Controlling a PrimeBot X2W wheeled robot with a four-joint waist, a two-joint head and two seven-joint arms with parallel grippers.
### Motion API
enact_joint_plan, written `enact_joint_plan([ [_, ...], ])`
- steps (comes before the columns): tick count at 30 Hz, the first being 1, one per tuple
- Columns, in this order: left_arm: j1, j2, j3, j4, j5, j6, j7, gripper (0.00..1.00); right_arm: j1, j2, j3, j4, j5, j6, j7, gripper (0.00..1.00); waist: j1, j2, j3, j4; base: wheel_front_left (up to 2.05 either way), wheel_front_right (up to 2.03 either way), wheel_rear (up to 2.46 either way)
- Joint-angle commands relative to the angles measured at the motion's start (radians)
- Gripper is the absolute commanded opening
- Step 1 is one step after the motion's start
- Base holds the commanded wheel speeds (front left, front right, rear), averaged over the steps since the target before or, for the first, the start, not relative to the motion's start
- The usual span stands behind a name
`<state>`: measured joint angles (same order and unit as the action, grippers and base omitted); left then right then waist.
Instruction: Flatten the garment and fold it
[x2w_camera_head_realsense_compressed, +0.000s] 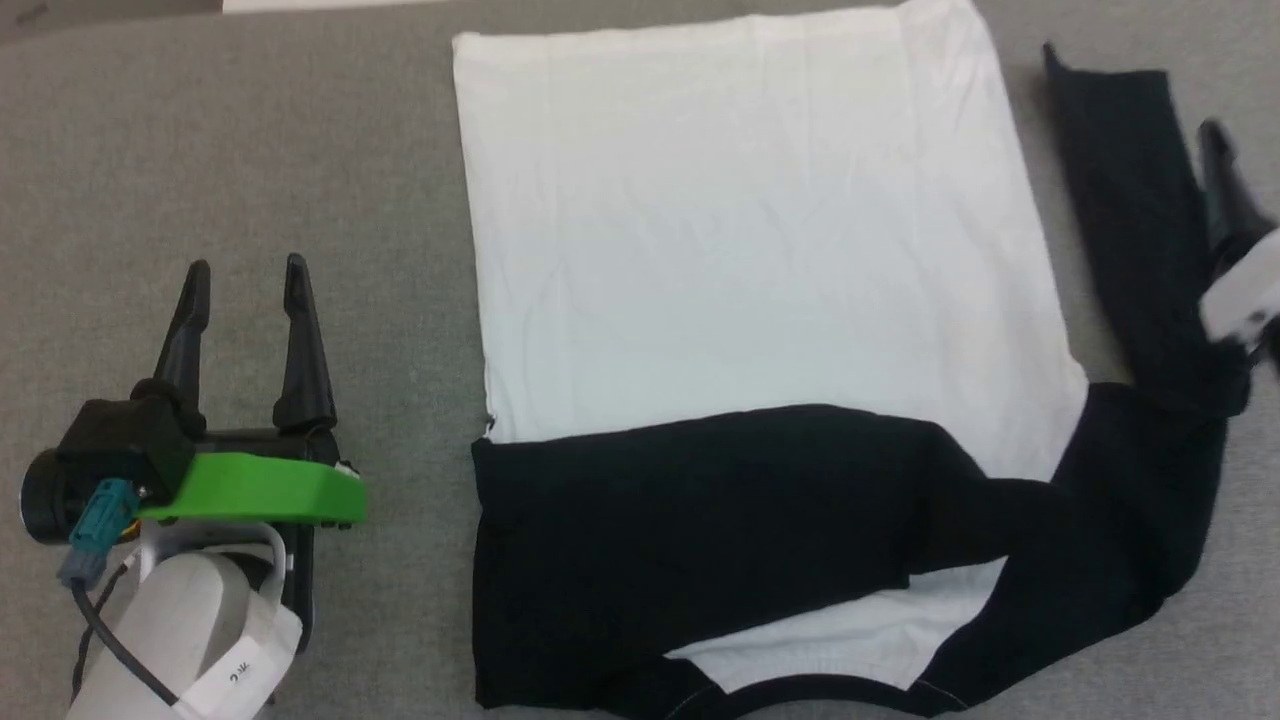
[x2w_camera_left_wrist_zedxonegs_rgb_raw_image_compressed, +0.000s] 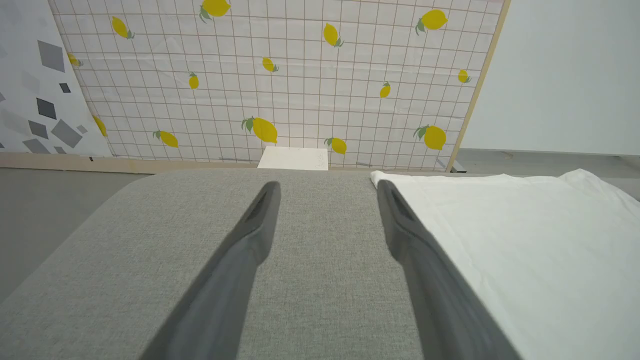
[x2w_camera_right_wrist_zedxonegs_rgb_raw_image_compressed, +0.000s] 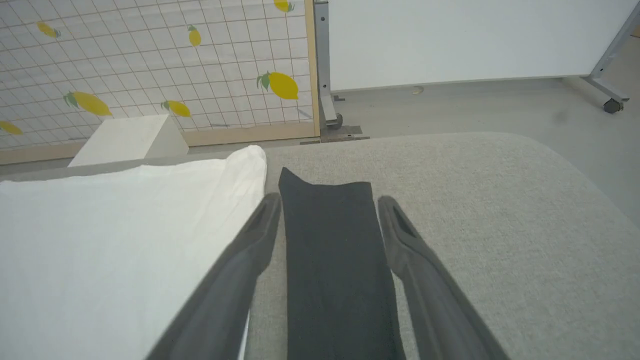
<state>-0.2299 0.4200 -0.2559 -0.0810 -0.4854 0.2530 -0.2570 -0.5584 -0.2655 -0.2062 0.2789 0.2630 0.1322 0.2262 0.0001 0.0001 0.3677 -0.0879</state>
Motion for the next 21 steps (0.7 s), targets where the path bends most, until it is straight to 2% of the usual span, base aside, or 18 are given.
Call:
enact_joint_plan([
  [1,0.002,-0.014,0.016,-0.009,0.021,-0.012,-0.005,1.00,-0.048,-0.016,-0.014,0.037,-0.006,-0.002,0.024,1.00,-0.0001,-0.0001,0.092,0.042,0.00,0.00,0.00],
  [10,-0.031,-0.075,0.098,-0.042,0.089,-0.068,-0.005,1.00,-0.272,-0.065,-0.127,0.230,-0.093,-0.002,0.132,1.00,-0.0001,-0.0001,0.224,0.089,0.00,0.00,0.00],
  [17,-0.042,-0.101,0.139,-0.059,0.122,-0.101,-0.005,1.00,-0.374,-0.078,-0.231,0.306,-0.168,-0.002,0.188,1.00,-0.0001,-0.0001,0.286,0.113,0.00,0.00,0.00],
  [21,-0.036,-0.113,0.154,-0.078,0.139,-0.106,-0.005,1.00,-0.414,-0.080,-0.256,0.322,-0.191,-0.002,0.203,1.00,-0.0001,-0.0001,0.311,0.119,0.00,0.00,0.00],
])
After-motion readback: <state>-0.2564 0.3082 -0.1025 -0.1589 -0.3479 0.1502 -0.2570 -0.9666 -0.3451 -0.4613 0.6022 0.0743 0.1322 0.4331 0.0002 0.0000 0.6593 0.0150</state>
